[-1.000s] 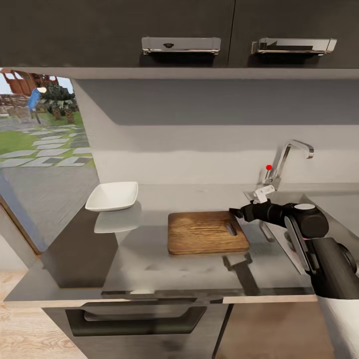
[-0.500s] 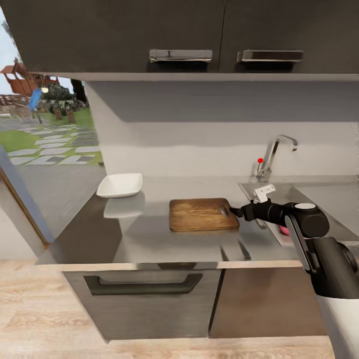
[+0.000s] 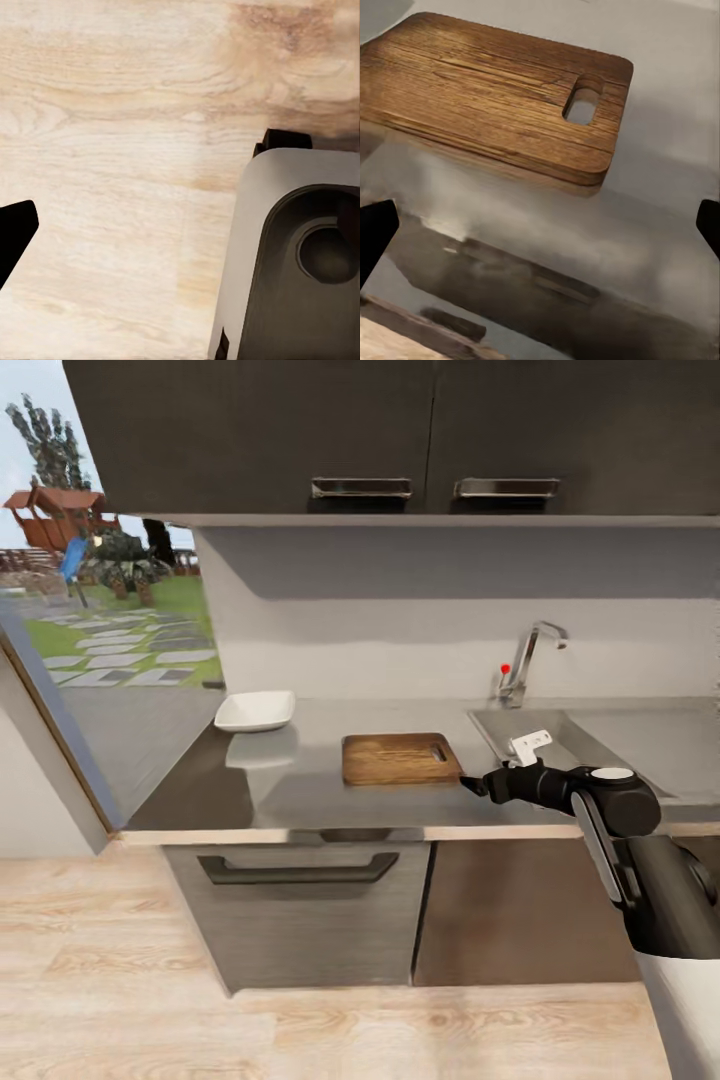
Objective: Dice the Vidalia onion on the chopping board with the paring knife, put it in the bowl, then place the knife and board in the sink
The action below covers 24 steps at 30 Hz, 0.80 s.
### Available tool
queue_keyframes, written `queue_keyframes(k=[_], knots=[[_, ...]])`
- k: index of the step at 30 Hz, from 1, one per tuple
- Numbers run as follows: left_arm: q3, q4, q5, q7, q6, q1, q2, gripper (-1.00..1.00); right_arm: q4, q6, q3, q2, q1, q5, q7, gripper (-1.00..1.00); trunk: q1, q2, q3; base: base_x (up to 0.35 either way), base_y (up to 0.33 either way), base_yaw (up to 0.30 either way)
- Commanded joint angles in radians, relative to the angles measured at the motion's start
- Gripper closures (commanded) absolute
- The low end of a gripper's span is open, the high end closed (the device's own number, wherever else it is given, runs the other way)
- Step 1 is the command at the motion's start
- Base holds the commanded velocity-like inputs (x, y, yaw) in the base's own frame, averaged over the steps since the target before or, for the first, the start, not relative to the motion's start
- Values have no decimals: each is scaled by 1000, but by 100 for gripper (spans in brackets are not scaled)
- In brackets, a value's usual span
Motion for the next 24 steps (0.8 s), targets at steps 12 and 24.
queue_keyframes(k=[12, 24], knots=[[0, 4, 9, -2, -8, -2, 0, -100, 95, -38, 6, -2, -1, 9, 3, -100, -1, -1, -1, -341, 0, 0], [0, 4, 9, -2, -8, -2, 0, -100, 749, -598, 8, -6, 1, 205, 3, -100, -1, -1, -1, -220, 0, 0]])
